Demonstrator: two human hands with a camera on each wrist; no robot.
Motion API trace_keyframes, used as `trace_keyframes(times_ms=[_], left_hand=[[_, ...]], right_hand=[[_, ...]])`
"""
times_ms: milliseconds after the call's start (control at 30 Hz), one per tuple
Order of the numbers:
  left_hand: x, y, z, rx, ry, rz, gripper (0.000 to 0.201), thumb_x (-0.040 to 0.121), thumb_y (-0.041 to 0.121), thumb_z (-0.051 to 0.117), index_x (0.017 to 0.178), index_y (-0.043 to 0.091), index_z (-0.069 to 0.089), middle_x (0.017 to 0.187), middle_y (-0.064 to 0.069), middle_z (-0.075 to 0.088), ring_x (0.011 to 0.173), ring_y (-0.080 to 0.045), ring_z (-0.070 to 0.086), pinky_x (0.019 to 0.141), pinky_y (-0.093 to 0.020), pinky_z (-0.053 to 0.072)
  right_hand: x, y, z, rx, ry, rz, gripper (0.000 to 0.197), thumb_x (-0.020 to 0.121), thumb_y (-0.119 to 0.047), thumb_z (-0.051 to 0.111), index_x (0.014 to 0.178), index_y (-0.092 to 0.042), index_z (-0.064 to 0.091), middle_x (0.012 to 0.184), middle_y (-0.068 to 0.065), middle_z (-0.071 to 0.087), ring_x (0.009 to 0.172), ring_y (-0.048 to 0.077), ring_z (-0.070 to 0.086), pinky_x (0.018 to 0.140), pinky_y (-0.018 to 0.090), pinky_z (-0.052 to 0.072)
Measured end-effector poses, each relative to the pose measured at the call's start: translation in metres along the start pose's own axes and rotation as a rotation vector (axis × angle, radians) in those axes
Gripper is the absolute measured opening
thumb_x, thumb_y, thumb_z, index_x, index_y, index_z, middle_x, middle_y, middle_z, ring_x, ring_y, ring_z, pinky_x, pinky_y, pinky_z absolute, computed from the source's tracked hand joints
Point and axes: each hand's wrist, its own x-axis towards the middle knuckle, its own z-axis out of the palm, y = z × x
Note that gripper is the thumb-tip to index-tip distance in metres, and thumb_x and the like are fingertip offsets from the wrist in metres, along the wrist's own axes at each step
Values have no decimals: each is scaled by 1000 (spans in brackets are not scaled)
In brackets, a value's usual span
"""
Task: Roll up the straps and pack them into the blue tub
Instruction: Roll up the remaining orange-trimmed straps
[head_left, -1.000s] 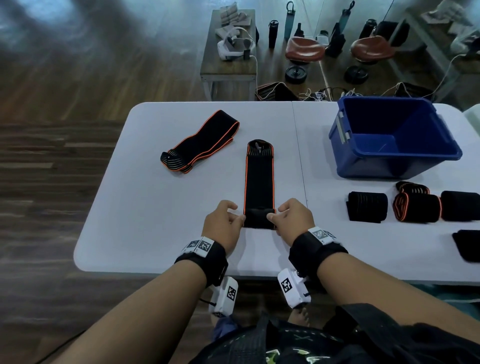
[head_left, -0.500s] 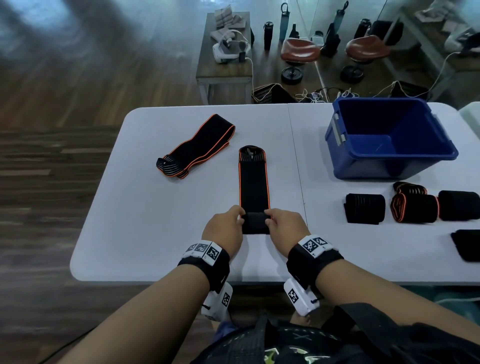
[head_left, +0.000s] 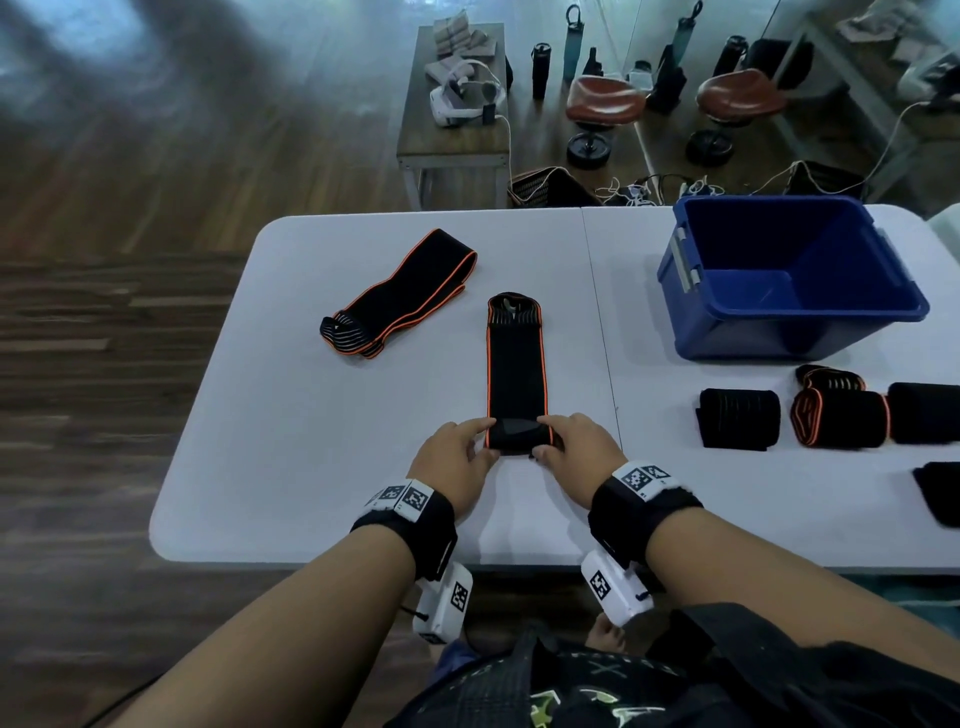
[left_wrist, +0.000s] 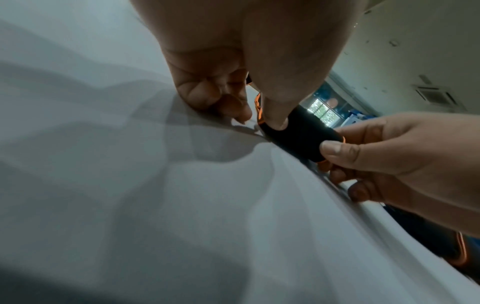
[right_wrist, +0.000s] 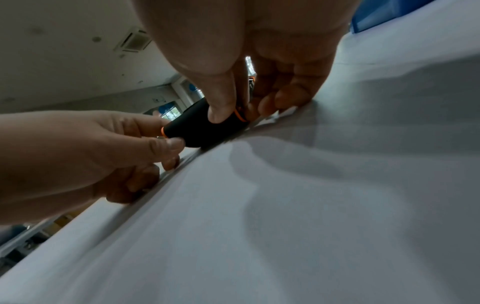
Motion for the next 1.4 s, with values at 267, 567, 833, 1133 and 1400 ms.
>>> trace_keyframes(times_ms=[267, 567, 833, 1133, 1400], left_hand=[[6, 7, -2, -78, -19, -100, 22, 100, 40, 52, 114, 30, 66, 84, 9, 64, 81, -14, 60, 70, -28, 41], [11, 15, -2, 2, -53, -137, 28, 100, 38, 55, 78, 22, 64, 73, 8, 60, 69, -8, 54, 58, -22, 35], [12, 22, -5, 69, -123, -161, 33, 101, 37, 52, 81, 15, 66, 73, 3, 61, 69, -13, 55, 63, -29, 37], [13, 31, -15, 80, -60, -148, 17, 92, 38, 64, 88, 21, 62, 86, 2, 65, 84, -19, 62, 71, -29, 45], [10, 33, -20, 183, 15, 42, 34, 89, 34, 70, 121, 30, 57, 115, 4, 50, 103, -18, 50, 89, -32, 46]], right_hand=[[11, -3, -11, 119, 9, 93, 23, 100, -32, 55, 97, -13, 67, 86, 5, 67, 81, 23, 62, 68, 30, 43], [14, -1, -10, 45, -45, 200, 48, 102, -43, 47, 71, -7, 55, 64, 6, 52, 64, 24, 51, 64, 31, 40], [21, -8, -8, -27, -85, 298, 47, 102, -48, 46, 86, -5, 56, 82, 12, 59, 78, 30, 56, 71, 32, 42], [8, -4, -8, 64, 119, 156, 27, 96, -34, 61, 104, -11, 49, 91, 7, 59, 86, 29, 62, 71, 34, 47], [4, -6, -9, -145, 121, -64, 32, 102, -27, 51, 128, -11, 59, 118, 15, 63, 108, 31, 61, 92, 38, 50]])
